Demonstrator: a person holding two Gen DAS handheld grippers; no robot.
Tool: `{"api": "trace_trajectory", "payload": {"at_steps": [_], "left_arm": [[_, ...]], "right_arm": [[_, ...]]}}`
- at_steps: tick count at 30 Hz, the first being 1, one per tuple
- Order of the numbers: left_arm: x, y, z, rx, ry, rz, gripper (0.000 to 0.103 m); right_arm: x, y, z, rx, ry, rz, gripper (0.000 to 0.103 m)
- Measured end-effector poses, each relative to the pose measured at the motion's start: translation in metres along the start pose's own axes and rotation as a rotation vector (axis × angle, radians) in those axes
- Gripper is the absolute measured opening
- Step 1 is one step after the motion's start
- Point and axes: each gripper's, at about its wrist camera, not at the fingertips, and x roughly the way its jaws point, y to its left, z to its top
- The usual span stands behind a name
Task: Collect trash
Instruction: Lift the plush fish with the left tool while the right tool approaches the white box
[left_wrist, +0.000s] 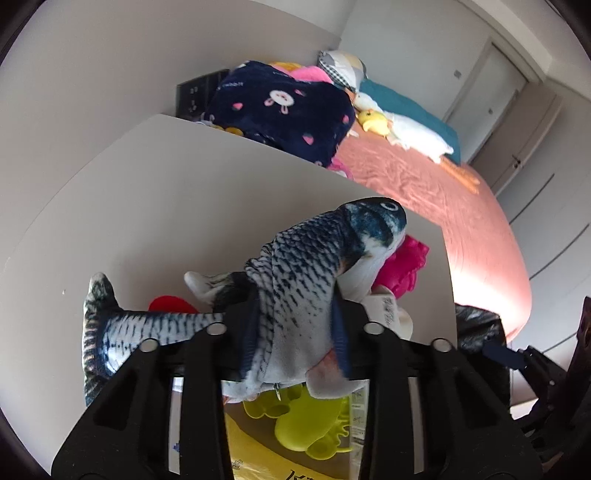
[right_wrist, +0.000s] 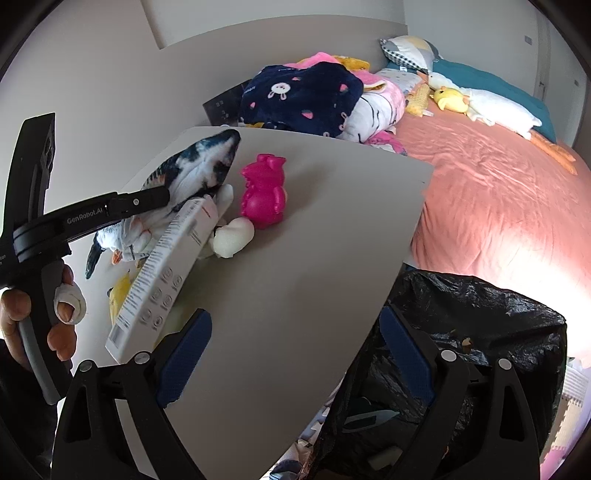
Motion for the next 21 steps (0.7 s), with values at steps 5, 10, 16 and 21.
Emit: {"api": "trace_trajectory", "payload": {"at_steps": [5,10,16,21], "left_arm": [[-0.025,0.002,0.003,-0.029,-0.074,0.015,0.026],[-0.056,0.006,0.007,-0.034,-0.133,0.04,0.026],[-0.088,0.023,0.002,-0.054,-0.17,0.087,0.026],[-0.108,0.035,-0.008,-0.069,-0.175,0.117,0.026]], "right_arm": [[-0.001,0.01,0.003,-0.02,-0.009,0.017,0.092],[0.001,0.024,0.008,-0.039,-0.019,0.051,0.092],[0.011,0.051,0.011,-0.068,-0.004,0.105,0.092],[0.025,0.069,0.011,-0.066,0.011,0.121,0.087]]}}
